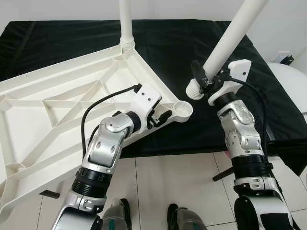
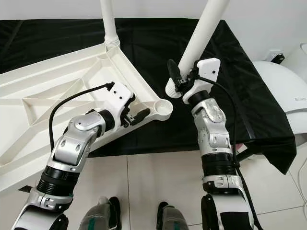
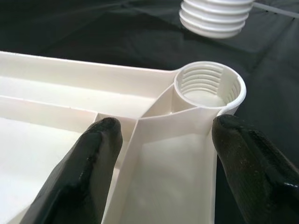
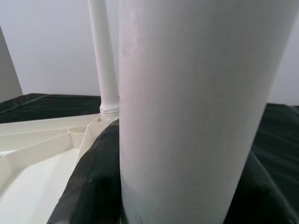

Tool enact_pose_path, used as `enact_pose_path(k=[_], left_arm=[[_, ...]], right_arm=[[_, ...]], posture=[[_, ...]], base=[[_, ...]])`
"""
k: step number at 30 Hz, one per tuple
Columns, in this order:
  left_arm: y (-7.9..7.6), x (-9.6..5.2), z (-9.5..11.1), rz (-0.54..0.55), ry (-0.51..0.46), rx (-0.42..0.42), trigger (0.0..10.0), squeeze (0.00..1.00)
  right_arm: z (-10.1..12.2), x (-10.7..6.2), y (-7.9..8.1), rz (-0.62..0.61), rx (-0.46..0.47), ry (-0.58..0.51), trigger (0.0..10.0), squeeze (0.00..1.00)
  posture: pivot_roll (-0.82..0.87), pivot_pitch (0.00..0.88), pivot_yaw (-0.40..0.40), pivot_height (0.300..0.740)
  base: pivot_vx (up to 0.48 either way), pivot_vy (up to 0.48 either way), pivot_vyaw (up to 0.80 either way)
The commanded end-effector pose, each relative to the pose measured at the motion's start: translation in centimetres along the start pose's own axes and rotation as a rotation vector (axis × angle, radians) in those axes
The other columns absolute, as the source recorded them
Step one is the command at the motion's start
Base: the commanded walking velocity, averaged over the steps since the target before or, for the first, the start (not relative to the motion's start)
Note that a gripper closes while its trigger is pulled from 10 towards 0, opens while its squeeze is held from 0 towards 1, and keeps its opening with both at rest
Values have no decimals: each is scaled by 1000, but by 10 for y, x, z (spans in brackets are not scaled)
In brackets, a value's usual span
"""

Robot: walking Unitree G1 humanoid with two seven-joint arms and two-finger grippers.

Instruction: Building children table

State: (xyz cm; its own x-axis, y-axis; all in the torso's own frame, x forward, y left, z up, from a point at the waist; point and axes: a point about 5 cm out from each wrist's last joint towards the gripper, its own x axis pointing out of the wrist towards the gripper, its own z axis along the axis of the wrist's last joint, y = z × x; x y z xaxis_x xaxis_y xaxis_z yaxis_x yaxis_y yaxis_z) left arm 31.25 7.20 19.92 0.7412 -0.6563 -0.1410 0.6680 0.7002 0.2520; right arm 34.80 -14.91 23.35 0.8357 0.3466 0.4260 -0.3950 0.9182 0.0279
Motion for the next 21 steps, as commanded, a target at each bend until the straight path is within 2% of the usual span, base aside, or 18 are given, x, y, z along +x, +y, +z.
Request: enact_pose_path(k=[1,15,21], left_arm=[[-4,-1,-3,-3,4,5,10000,0],[-20,-2,-2,-103,-29,63,10000,0],[-23,1,-11,-117,26,90,10000,0]], right_arm=[[2,-2,0,10,11,-7,10000,0],[-1,-1,-1,24,15,2,10000,0],[-1,0,0,33,17,2,10000,0]], posture=[[-86,123,-8,740],[-92,94,-3,740],[-95,88,-1,740]], base=[[0,0,0],[0,0,0],[0,0,0]])
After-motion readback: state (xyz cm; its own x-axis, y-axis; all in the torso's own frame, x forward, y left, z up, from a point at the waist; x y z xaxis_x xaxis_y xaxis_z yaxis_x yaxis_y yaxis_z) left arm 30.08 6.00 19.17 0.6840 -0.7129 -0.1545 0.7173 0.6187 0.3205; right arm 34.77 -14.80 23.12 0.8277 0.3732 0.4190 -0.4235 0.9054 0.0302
